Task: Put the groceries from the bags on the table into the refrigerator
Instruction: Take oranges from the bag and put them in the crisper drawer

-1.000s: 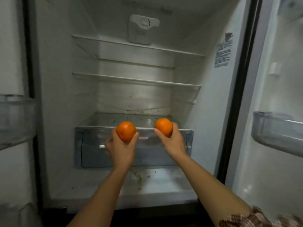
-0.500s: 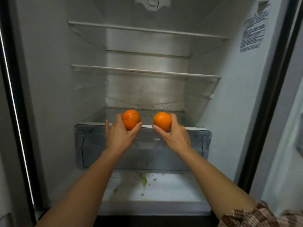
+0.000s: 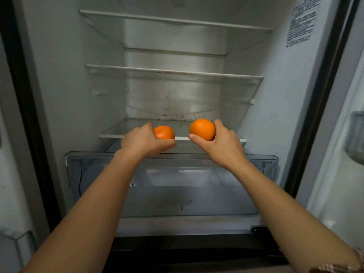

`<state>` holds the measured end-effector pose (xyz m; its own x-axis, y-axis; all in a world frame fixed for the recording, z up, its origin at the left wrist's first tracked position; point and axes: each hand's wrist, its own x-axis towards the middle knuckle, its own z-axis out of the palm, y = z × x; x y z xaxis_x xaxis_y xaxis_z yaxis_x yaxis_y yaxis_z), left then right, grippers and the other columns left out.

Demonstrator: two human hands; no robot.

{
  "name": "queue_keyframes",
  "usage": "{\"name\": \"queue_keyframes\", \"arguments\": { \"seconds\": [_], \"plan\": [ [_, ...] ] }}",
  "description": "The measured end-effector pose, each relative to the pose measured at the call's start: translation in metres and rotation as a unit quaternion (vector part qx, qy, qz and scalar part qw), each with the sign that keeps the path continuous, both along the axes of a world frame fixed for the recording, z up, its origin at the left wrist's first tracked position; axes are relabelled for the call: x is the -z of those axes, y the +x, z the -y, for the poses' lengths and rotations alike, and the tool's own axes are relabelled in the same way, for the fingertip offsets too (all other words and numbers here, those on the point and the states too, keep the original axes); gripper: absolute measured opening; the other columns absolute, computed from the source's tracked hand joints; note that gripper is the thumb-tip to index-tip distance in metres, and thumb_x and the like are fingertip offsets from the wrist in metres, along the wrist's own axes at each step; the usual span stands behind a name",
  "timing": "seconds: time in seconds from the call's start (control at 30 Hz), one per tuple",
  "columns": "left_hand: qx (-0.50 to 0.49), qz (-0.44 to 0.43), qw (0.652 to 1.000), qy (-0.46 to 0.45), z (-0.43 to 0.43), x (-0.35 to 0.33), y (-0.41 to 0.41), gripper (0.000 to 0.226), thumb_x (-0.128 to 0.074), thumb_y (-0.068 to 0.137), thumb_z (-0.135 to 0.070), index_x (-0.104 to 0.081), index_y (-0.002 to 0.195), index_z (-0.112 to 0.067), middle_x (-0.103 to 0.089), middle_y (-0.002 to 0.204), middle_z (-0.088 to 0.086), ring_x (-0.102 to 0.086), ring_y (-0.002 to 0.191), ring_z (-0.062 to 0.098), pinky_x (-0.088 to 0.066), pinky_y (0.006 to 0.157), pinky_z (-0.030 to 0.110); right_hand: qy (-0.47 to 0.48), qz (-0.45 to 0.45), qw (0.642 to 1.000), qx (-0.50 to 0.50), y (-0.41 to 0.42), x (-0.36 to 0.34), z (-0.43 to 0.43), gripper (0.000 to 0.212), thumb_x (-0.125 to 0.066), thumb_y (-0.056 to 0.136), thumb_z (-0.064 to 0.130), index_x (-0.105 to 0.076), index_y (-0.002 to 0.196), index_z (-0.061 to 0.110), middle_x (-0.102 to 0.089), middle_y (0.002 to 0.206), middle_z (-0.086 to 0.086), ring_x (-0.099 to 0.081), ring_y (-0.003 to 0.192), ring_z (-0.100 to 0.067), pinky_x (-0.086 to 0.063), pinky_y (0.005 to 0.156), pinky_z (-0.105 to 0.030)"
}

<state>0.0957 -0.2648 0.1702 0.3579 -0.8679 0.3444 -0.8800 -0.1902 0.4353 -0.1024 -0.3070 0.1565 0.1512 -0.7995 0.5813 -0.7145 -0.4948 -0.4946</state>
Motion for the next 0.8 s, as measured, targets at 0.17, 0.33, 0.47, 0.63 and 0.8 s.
{"name": "queue_keyframes", "arguments": {
  "seconds": [0.17,0.33,0.47,0.63,0.8],
  "plan": [
    [0.025,-0.002,0.998,0.051,-0.002,-0.007,0.007,0.054,-0.062,0.060,-0.068,-0.056,0.090,-0.023,-0.066,0.079,0.001,-0.062,0.072,0.018,-0.051,0.069,0.032,0.076,0.006,0.997,-0.015,-0.006,-0.023,0.008,0.046,-0.065,0.068,0.068,-0.049,0.083,0.029,-0.066,0.085,-0.002,-0.068,0.072,-0.025,-0.056,0.071,-0.039],
    [0.060,-0.033,0.995,0.073,0.014,-0.015,0.016,0.056,-0.071,0.057,-0.061,-0.054,0.093,-0.021,-0.066,0.085,0.002,-0.068,0.067,0.019,-0.058,0.069,0.036,0.198,-0.060,0.975,-0.079,0.008,-0.038,0.032,0.054,-0.075,0.071,0.047,-0.053,0.108,0.016,-0.065,0.092,-0.010,-0.069,0.064,-0.022,-0.053,0.045,-0.027],
    [0.095,-0.003,0.978,0.185,0.030,-0.019,0.023,0.048,-0.075,0.063,-0.050,-0.062,0.088,-0.011,-0.066,0.078,0.004,-0.066,0.057,0.018,-0.051,0.048,0.023,0.324,-0.211,0.913,-0.126,0.026,-0.041,0.049,0.048,-0.074,0.076,0.028,-0.053,0.112,0.004,-0.065,0.094,-0.013,-0.067,0.065,-0.023,-0.052,0.048,-0.026],
    [0.113,0.093,0.928,0.343,0.047,-0.011,0.034,0.045,-0.065,0.070,-0.058,-0.066,0.081,-0.014,-0.072,0.087,0.001,-0.068,0.071,0.019,-0.055,0.064,0.027,0.425,-0.370,0.810,-0.161,0.064,-0.034,0.070,0.041,-0.072,0.083,0.031,-0.064,0.118,0.010,-0.071,0.100,-0.008,-0.069,0.070,-0.020,-0.059,0.061,-0.027],
    [0.146,0.165,0.862,0.456,0.066,0.005,0.041,0.039,-0.063,0.086,-0.037,-0.068,0.110,-0.007,-0.068,0.105,0.005,-0.066,0.100,0.025,-0.051,0.091,0.036,0.458,-0.457,0.736,-0.200,0.105,-0.012,0.088,0.047,-0.070,0.087,0.014,-0.055,0.131,0.010,-0.068,0.109,-0.011,-0.066,0.077,-0.020,-0.059,0.075,-0.033]
  ]
}}
